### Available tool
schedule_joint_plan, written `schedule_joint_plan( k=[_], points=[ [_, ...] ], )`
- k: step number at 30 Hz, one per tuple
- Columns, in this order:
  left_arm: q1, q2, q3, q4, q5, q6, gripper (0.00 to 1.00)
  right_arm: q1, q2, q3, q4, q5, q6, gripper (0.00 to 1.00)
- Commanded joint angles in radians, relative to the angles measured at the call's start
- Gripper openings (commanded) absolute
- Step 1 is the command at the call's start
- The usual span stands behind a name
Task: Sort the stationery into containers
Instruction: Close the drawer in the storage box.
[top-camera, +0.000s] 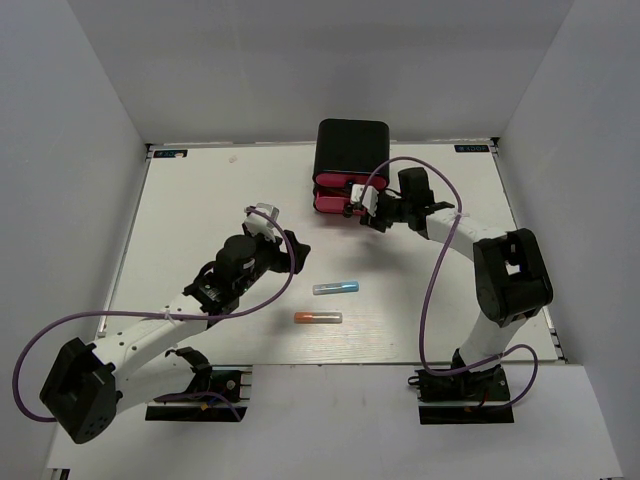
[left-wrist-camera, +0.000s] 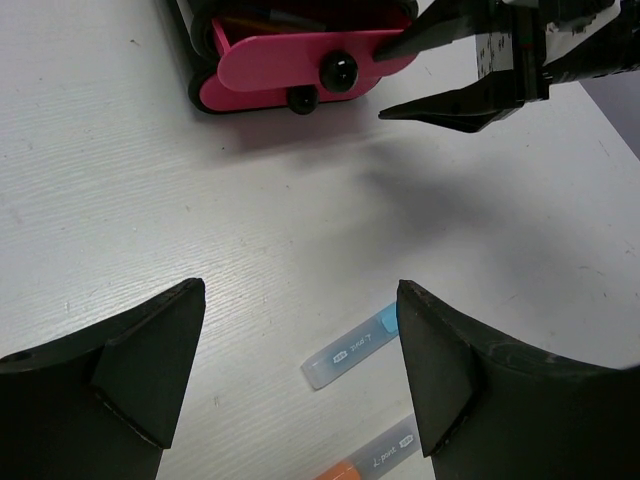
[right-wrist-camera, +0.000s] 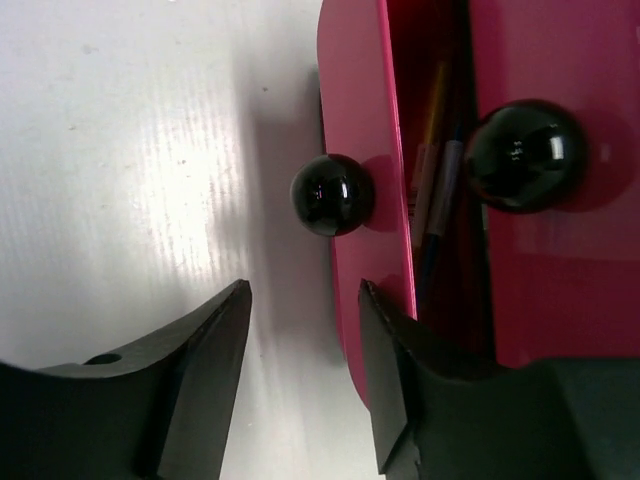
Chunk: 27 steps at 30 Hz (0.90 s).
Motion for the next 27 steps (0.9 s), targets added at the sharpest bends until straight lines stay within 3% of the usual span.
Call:
schedule_joint_plan(
  k=[1, 15, 18, 20, 23, 27],
  points=[
    [0.005, -0.007, -0.004, 0.003, -0.003, -0.007, 0.87, 0.007, -0.026, -0.006, 0.106, 0.049, 0.038, 0.56],
    [0.005, -0.007, -0.004, 0.003, -0.003, -0.007, 0.87, 0.017, 0.032, 0.055, 0.117, 0.118, 0.055, 0.71],
    [0.005, 0.002, -0.004, 0.013, 0.006, -0.016, 0.87, 0.017, 0.041, 0.06, 0.123, 0.132, 0.062, 0.82],
    [0.005, 0.011, -0.004, 0.013, 0.006, -0.016, 0.87, 0.016, 0.038, 0.063, 0.125, 0.133, 0.065, 0.82],
    [0.005, 0.011, -0.004, 0.022, 0.006, -0.025, 0.87, 0.013, 0.037, 0.06, 0.132, 0.136, 0.068, 0.9],
    [0.005, 0.02, 0.005, 0.042, 0.015, -0.025, 0.87, 0.014, 0.021, 0.058, 0.103, 0.103, 0.064, 0.87]
  ],
)
